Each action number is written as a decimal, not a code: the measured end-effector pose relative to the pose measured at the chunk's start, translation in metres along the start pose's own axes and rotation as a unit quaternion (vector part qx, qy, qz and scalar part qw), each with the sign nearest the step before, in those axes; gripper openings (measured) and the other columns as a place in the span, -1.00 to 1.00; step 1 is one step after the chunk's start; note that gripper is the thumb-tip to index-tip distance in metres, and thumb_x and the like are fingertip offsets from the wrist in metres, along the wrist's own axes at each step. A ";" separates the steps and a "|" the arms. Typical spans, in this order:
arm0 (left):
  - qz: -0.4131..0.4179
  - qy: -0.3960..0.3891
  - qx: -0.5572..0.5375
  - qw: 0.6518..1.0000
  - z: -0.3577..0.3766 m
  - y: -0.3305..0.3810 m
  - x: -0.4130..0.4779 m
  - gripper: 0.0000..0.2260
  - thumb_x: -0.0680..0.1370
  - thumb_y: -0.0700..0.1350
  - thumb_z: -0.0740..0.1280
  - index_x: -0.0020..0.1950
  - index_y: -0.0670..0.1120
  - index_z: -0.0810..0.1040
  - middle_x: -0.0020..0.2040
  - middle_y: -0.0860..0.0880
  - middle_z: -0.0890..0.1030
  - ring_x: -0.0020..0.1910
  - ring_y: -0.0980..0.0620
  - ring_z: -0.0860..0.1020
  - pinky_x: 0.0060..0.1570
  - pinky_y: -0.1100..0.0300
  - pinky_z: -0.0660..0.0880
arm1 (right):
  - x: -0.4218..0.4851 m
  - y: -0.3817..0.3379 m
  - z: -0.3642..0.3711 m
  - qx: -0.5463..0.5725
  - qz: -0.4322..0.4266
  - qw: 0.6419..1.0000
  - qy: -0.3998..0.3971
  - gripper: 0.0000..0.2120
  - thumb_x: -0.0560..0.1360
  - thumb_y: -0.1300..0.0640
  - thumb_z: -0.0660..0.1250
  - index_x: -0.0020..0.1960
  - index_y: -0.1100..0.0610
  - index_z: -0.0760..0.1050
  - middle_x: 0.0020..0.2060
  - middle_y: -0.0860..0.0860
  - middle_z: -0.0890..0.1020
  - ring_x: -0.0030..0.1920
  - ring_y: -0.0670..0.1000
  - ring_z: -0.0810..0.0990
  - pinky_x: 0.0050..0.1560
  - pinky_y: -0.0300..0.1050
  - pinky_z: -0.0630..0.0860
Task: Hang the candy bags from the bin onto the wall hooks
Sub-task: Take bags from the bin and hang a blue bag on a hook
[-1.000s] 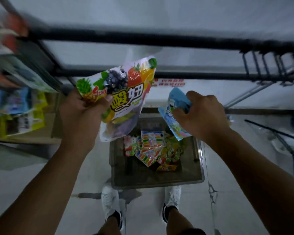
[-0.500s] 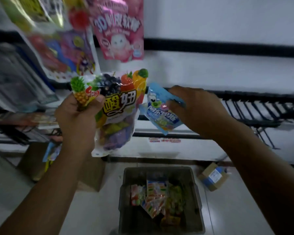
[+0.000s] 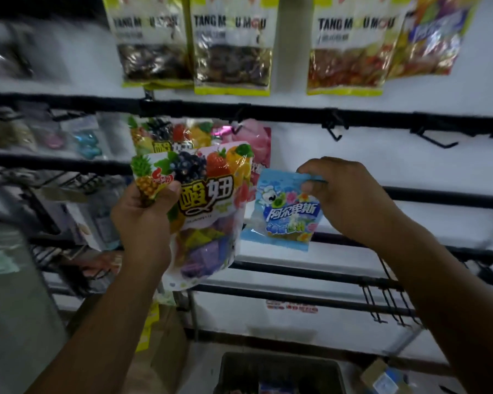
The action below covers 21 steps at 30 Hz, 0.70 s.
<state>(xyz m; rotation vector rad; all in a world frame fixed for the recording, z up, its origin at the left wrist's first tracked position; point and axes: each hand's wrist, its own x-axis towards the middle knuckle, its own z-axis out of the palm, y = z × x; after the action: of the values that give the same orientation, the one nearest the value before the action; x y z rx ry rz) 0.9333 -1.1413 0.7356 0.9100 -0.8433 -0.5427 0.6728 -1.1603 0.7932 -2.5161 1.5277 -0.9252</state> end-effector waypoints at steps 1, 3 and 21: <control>0.000 0.001 -0.005 1.000 -0.001 0.005 0.003 -0.84 0.53 -0.31 0.39 -0.08 -0.04 0.61 -0.26 0.17 0.69 -0.19 0.18 0.67 -0.20 0.26 0.61 | 0.002 -0.005 -0.003 0.018 0.006 1.000 -0.001 -0.89 0.60 0.16 0.28 -0.04 -0.03 0.50 -0.16 -0.02 0.58 -0.21 -0.05 0.55 -0.31 -0.23 0.46; -0.004 0.004 -0.011 1.000 -0.005 0.014 0.008 -0.85 0.53 -0.30 0.39 -0.06 -0.05 0.62 -0.25 0.15 0.70 -0.18 0.14 0.68 -0.20 0.24 0.61 | 0.005 -0.016 -0.008 0.056 0.027 0.998 0.000 -0.87 0.59 0.14 0.32 -0.11 -0.06 0.49 -0.21 -0.06 0.61 -0.28 -0.16 0.55 -0.40 -0.38 0.39; -0.065 -0.020 -0.039 0.997 -0.024 0.042 0.060 -0.93 0.47 -0.22 0.42 -0.09 -0.08 0.61 -0.27 0.06 0.71 -0.26 0.08 0.69 -0.33 0.19 0.61 | 0.041 -0.060 -0.008 0.218 0.060 0.971 0.077 -0.82 0.63 0.16 0.22 -0.04 -0.09 0.52 -0.15 -0.15 0.62 -0.22 -0.23 0.61 -0.37 -0.39 0.45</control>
<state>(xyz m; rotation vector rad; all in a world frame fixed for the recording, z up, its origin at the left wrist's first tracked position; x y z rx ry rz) 0.9895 -1.1521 0.7869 0.8886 -0.7960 -0.7042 0.7295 -1.1614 0.8394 -2.0648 1.3130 -1.2969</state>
